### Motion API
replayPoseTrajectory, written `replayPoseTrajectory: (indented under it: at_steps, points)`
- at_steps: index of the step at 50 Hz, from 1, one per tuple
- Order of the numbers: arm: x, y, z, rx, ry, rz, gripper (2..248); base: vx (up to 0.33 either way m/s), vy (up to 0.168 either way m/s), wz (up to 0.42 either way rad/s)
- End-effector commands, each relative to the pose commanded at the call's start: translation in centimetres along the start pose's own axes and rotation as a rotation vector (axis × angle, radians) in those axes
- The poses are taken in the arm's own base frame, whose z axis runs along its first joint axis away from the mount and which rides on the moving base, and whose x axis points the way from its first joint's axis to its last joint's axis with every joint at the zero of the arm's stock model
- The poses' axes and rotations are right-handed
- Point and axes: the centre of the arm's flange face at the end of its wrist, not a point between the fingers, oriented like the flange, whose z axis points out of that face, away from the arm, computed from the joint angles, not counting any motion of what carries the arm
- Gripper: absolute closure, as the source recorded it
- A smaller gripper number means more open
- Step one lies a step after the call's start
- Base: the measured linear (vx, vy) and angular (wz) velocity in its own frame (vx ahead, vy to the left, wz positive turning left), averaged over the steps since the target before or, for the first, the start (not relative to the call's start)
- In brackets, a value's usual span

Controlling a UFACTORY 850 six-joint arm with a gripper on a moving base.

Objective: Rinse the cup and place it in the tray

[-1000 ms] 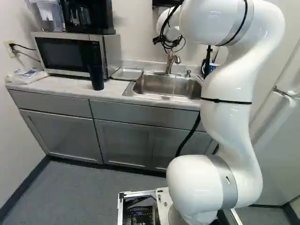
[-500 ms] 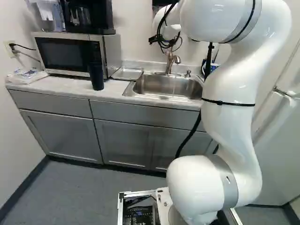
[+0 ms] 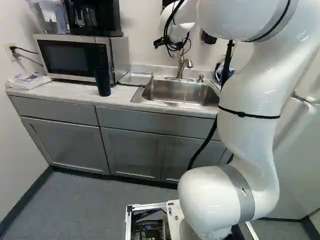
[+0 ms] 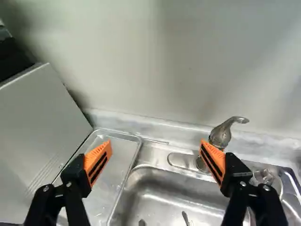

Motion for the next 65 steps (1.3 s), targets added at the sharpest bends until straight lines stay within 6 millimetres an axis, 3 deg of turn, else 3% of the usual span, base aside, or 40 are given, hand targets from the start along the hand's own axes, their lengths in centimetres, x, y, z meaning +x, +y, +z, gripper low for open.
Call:
replayPoseTrajectory:
  at_steps: [34,65]
  points:
    - [-4.0,-0.9,-6.4,0.015,-0.179,-0.009,3,0.000,0.000,0.000]
    - [-8.0,1.4,-12.2,-0.022,-0.365,0.015,3,0.000,0.000,0.000]
